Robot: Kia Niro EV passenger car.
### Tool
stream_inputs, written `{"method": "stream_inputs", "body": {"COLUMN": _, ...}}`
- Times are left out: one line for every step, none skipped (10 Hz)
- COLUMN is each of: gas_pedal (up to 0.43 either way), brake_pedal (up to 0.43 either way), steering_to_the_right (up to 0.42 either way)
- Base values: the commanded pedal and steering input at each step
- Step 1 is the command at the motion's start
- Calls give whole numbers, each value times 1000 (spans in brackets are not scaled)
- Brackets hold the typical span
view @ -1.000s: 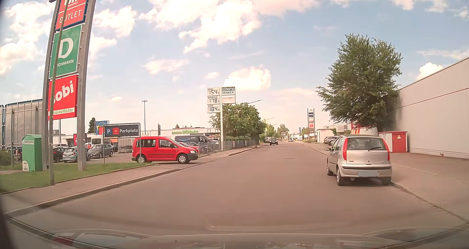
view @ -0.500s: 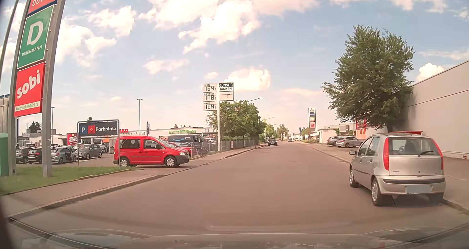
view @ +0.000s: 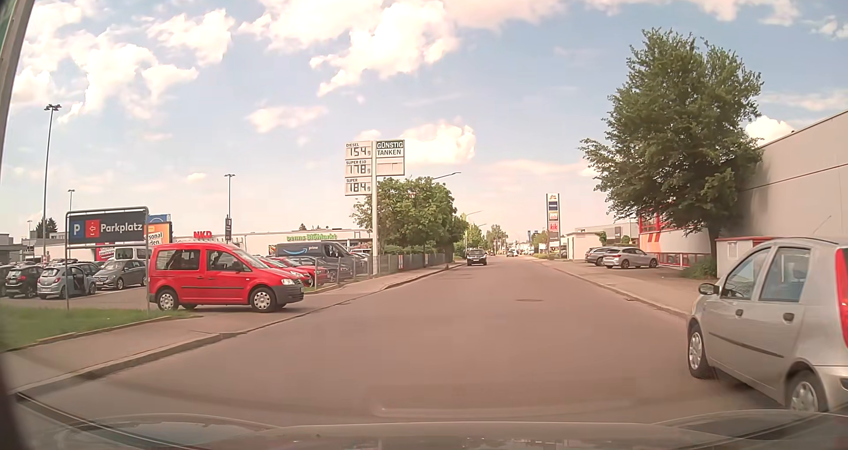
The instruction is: Follow the waypoints while adhering to traffic rules and regulations
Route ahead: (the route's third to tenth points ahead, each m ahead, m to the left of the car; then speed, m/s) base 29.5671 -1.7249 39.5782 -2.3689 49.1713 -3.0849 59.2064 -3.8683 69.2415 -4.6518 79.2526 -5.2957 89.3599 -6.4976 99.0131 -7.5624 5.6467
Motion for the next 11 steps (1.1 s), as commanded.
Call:
{"method": "stream_inputs", "body": {"gas_pedal": 67, "brake_pedal": 18, "steering_to_the_right": 58}}
{"method": "stream_inputs", "body": {"gas_pedal": 67, "brake_pedal": 18, "steering_to_the_right": 60}}
{"method": "stream_inputs", "body": {"gas_pedal": 67, "brake_pedal": 18, "steering_to_the_right": 65}}
{"method": "stream_inputs", "body": {"gas_pedal": 67, "brake_pedal": 18, "steering_to_the_right": 71}}
{"method": "stream_inputs", "body": {"gas_pedal": 67, "brake_pedal": 18, "steering_to_the_right": 76}}
{"method": "stream_inputs", "body": {"gas_pedal": 67, "brake_pedal": 18, "steering_to_the_right": 81}}
{"method": "stream_inputs", "body": {"gas_pedal": 67, "brake_pedal": 18, "steering_to_the_right": 83}}
{"method": "stream_inputs", "body": {"gas_pedal": 79, "brake_pedal": 18, "steering_to_the_right": 84}}
{"method": "stream_inputs", "body": {"gas_pedal": 118, "brake_pedal": 18, "steering_to_the_right": 86}}
{"method": "stream_inputs", "body": {"gas_pedal": 150, "brake_pedal": 18, "steering_to_the_right": 87}}
{"method": "stream_inputs", "body": {"gas_pedal": 220, "brake_pedal": 18, "steering_to_the_right": 84}}
